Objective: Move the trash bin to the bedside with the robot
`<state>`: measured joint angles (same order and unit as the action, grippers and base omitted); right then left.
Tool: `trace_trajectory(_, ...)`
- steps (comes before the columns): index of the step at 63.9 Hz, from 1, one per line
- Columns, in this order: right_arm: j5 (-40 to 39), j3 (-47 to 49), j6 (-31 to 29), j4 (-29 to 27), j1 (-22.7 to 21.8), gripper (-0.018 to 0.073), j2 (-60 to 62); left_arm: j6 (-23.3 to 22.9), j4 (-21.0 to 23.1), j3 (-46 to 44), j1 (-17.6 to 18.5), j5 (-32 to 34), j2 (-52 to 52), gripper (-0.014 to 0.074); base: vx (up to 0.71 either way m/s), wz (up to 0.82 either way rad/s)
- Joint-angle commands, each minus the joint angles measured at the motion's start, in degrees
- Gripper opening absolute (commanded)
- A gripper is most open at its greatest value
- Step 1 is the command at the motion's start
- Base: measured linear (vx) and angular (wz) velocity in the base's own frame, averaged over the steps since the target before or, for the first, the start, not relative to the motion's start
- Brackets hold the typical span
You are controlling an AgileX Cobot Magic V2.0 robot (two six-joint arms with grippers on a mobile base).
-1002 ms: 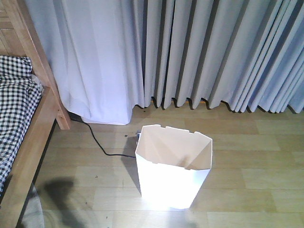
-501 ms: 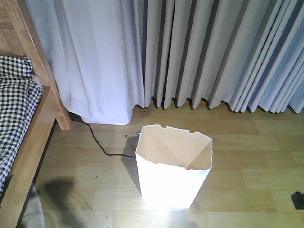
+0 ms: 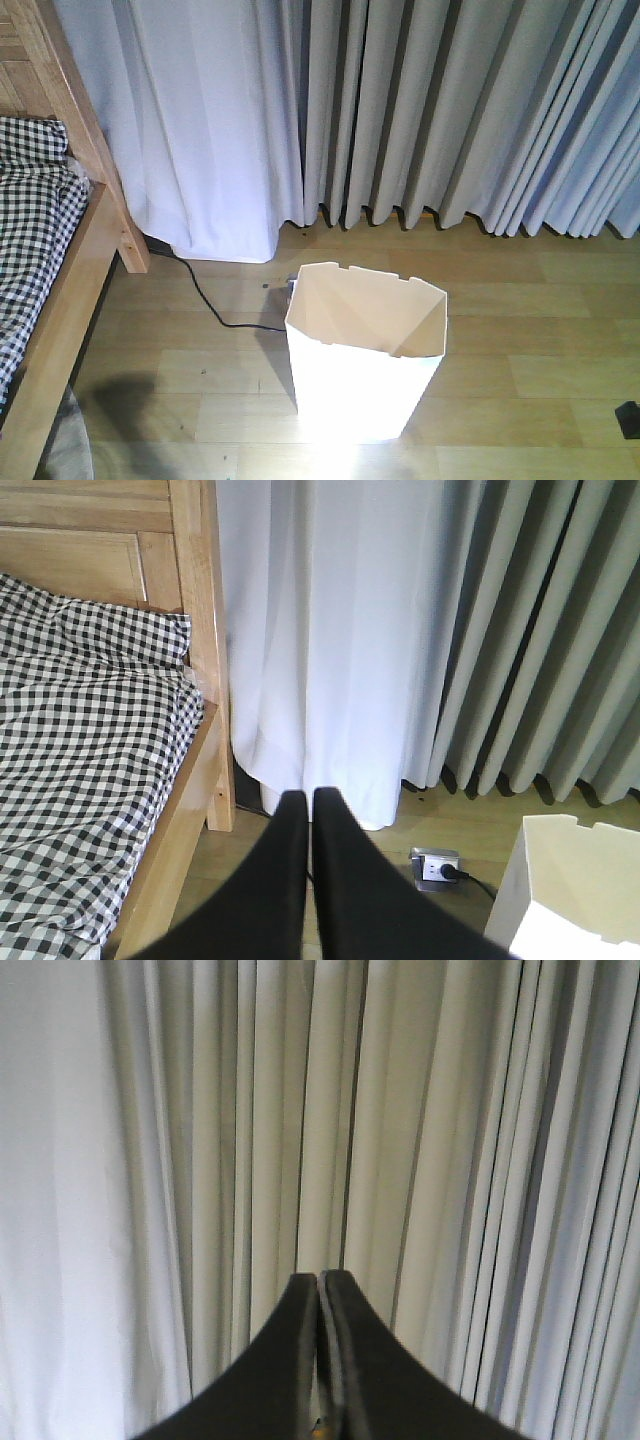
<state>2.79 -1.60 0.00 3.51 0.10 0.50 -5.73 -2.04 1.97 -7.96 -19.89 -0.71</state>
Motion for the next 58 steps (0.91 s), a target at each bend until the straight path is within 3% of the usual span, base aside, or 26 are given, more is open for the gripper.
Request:
trace_trajectory(1, -4.69, -0.39, 0.0, 1.01, -0.03, -0.0009, 0.91, -0.25, 0.13, 0.19, 0.17, 3.76, -0.81, -0.0006, 0.0, 0.0)
trace_trajectory(58, -4.58, -0.39, 0.0, 0.95, -0.03, -0.0009, 0.91, -0.25, 0.13, 0.19, 0.17, 3.76, -0.81, -0.0006, 0.0, 0.0)
